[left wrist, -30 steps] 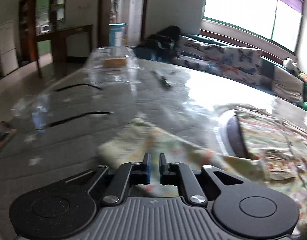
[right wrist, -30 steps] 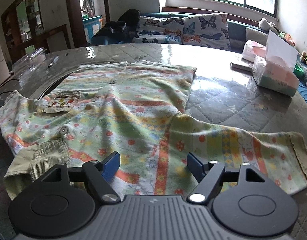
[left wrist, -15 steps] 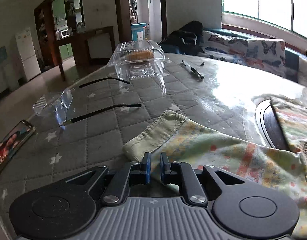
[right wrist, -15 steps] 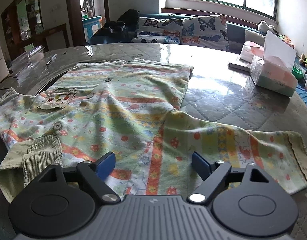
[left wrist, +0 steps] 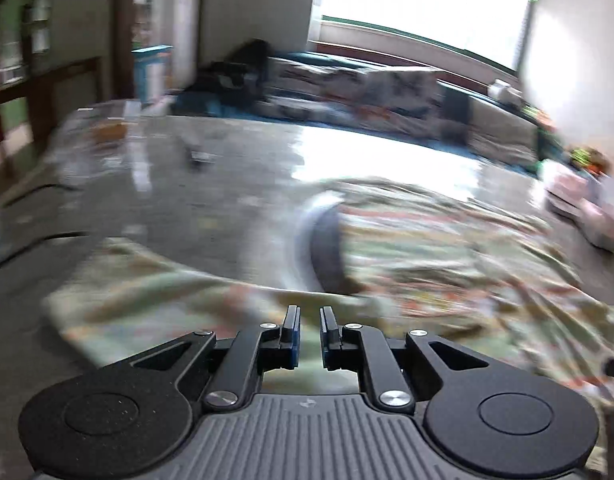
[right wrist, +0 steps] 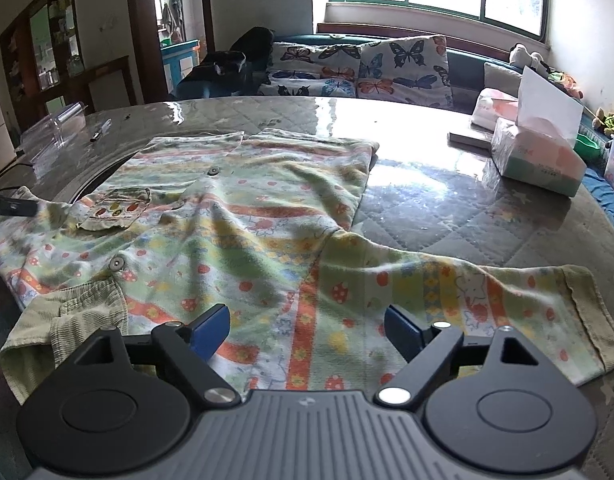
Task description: Fold clothes
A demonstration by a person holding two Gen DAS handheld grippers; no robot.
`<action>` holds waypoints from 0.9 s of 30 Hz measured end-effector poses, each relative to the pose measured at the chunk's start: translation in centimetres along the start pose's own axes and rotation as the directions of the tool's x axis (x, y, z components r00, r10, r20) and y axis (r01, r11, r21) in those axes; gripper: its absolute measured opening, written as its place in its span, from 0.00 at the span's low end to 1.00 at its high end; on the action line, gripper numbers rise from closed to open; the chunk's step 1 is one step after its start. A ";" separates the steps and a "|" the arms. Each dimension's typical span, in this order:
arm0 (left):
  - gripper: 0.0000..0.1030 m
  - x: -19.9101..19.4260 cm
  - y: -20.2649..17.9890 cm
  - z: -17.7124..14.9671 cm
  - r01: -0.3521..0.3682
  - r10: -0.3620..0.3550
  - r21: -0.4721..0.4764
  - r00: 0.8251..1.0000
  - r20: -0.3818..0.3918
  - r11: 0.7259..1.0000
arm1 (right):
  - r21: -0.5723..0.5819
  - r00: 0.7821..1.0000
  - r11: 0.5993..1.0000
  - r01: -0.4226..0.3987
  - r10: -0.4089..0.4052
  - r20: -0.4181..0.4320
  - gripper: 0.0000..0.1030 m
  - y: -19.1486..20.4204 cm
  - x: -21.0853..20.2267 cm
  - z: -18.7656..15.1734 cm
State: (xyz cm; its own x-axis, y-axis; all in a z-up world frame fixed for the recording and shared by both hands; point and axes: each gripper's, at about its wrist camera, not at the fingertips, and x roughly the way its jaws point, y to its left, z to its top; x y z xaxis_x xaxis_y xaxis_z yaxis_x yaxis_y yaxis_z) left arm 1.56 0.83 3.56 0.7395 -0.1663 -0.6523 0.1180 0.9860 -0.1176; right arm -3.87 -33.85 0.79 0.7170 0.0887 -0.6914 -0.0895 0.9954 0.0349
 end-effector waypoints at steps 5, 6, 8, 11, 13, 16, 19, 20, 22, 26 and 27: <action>0.12 2.8 -2.0 0.2 0.041 -0.040 0.037 0.999 -0.032 0.998 | 0.005 1.000 1.000 0.001 -0.001 0.003 0.84 -0.2 -0.1 0.0; 0.12 3.4 -2.1 0.2 0.033 -0.031 0.040 0.999 -0.042 0.999 | 0.005 1.000 1.000 0.001 -0.001 0.003 0.84 -0.2 -0.1 -0.1; 0.12 3.8 -2.0 -0.2 0.014 -0.012 0.049 0.999 -0.041 0.999 | 0.005 1.000 1.000 0.004 -0.004 0.003 0.84 -0.3 -0.2 -0.1; 0.14 3.6 -1.6 -0.4 0.003 -0.001 0.047 0.999 -0.042 0.999 | 0.013 1.000 1.000 0.008 -0.008 0.004 0.84 -0.6 -0.4 -0.1; 0.15 2.7 -1.6 -0.5 -0.003 0.006 0.056 0.999 -0.039 0.998 | 0.014 1.000 1.000 0.004 -0.004 0.007 0.84 -0.6 -0.6 -0.2; 0.24 1.2 -2.2 -1.2 0.006 -0.003 0.093 1.000 -0.024 0.996 | 0.004 1.000 1.000 -0.013 0.013 0.009 0.84 -0.3 -0.8 -0.2; 0.29 -0.1 -2.9 -2.2 0.007 -0.006 0.143 1.000 -0.005 0.990 | -0.015 0.999 0.999 -0.036 0.036 0.017 0.84 0.6 -0.9 -0.1; 0.30 -0.5 -3.1 -2.6 0.009 -0.009 0.160 1.000 -0.001 0.987 | -0.022 0.999 0.999 -0.045 0.046 0.021 0.84 0.9 -0.9 0.0; 0.32 -1.1 -3.2 -3.3 0.000 0.000 0.183 1.000 0.002 0.983 | -0.034 0.998 0.997 -0.063 0.063 0.027 0.84 1.5 -0.9 0.1; 0.39 -1.3 -3.2 -4.6 -0.029 0.029 0.214 1.000 0.006 0.976 | -0.070 0.997 0.994 -0.079 0.079 0.003 0.84 2.8 -0.1 -0.2; 0.40 -1.3 -3.2 -4.8 -0.037 0.035 0.221 0.999 0.013 0.975 | -0.077 0.997 0.994 -0.076 0.076 -0.009 0.84 2.9 0.2 -0.4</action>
State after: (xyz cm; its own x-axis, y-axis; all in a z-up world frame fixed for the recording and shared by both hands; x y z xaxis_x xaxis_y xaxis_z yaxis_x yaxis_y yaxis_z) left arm -2.95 -2.14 1.23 0.7515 -0.1315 -0.6464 0.2343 0.9692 0.0752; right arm -4.30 -30.95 0.48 0.7020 0.1635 -0.6931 -0.1969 0.9799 0.0318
